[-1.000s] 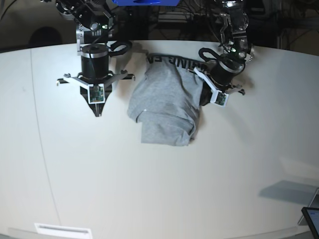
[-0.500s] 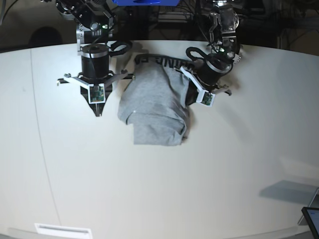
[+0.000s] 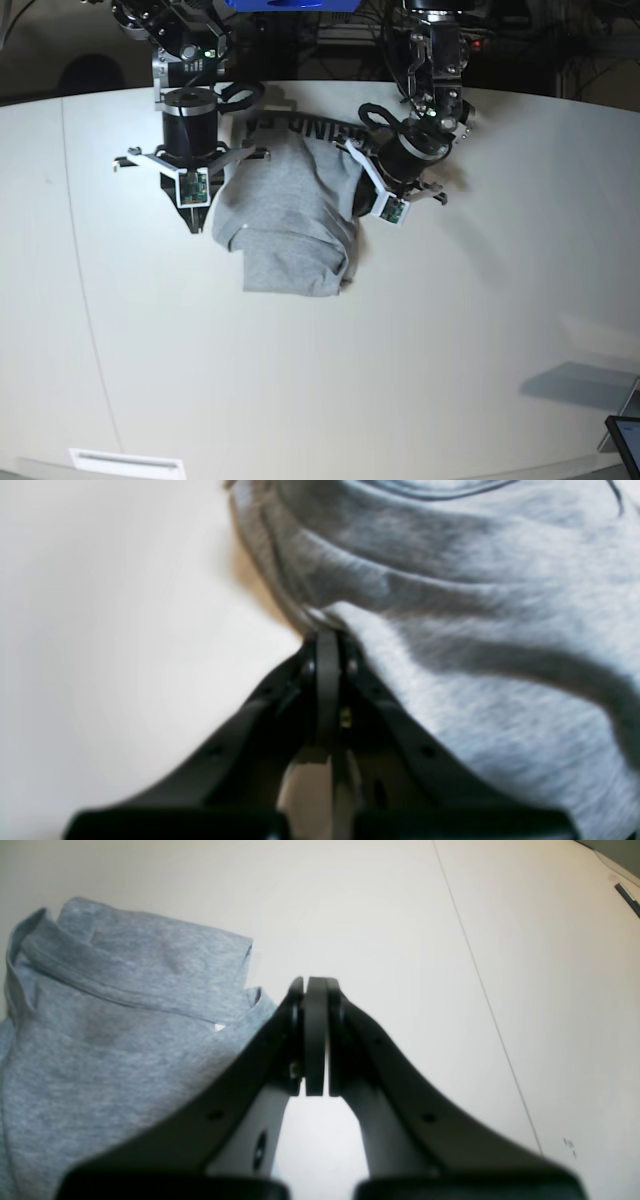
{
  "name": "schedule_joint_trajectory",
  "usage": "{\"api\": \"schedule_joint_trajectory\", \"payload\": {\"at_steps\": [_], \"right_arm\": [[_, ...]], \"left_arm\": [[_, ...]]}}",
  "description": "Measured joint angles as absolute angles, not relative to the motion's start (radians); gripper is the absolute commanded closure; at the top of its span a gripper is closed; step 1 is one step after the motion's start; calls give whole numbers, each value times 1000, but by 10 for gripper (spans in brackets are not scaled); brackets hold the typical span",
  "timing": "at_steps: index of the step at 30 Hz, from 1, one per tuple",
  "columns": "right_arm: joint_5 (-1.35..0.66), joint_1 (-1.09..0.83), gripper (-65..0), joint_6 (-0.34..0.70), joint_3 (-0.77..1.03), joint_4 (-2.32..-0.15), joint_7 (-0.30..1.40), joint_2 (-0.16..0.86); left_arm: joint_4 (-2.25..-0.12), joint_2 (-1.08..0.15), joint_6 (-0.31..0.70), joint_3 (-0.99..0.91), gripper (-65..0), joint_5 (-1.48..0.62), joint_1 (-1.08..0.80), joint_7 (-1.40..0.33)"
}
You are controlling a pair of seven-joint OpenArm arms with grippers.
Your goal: Fold the T-shirt properly
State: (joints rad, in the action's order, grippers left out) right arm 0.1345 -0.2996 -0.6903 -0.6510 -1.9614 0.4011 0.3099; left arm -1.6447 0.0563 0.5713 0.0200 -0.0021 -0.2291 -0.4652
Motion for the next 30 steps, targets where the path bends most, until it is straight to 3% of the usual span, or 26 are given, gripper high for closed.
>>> {"api": "schedule_joint_trajectory", "payload": {"at_steps": [10, 17, 21, 24, 30], "right_arm": [[135, -302, -1, -690, -653, -1974, 401, 310], [165, -399, -1, -690, -656, -1981, 400, 311], [425, -515, -1, -693, -665, -1982, 320, 303], [593, -620, -1, -689, -669, -1982, 243, 237], [661, -780, -1, -706, -641, -1993, 247, 190]], "left_arm": [[-1884, 22, 556, -201, 0, -4, -295, -439], [-1921, 2, 566, -199, 0, -2, -492, -45], [-1911, -35, 566, -169, 0, -4, -626, 199], [-1904, -35, 542, -171, 0, -1, -696, 320], [-1905, -46, 472, -173, 0, -2, -869, 511]]}}
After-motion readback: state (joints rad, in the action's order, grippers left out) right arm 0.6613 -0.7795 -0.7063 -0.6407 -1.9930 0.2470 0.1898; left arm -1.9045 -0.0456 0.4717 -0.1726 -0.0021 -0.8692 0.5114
